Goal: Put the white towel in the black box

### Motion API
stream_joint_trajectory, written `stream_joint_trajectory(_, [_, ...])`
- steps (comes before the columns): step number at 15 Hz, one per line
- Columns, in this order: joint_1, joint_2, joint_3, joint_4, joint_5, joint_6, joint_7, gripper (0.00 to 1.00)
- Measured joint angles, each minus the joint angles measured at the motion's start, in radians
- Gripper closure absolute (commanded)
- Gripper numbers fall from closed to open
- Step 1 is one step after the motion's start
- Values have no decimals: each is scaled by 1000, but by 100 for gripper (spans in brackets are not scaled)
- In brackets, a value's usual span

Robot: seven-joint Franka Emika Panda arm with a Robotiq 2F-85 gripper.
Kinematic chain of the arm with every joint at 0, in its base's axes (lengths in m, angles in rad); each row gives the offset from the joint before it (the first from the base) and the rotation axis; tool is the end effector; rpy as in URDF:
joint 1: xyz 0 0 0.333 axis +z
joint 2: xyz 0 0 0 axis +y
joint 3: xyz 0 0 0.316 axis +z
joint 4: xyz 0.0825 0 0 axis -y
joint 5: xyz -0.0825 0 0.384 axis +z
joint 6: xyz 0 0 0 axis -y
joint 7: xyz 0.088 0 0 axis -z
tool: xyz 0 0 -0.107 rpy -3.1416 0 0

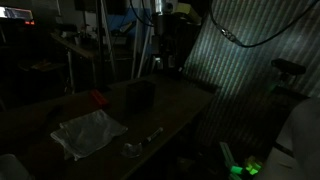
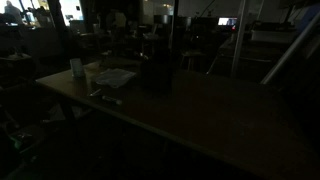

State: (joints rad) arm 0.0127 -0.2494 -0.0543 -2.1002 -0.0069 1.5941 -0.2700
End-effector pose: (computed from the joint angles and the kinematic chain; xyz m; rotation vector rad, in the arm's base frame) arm 0.4513 -0.0211 0.5067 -3.0501 -0.3567 0.3906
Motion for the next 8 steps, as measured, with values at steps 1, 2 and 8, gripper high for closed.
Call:
stream_joint_trajectory(1, [0,0,0,3,0,0,0,0])
stream_joint_trajectory(2, [0,-2,0,6,0,0,0,0])
stream_joint_trajectory(8, [0,-4,0,9,0,0,0,0])
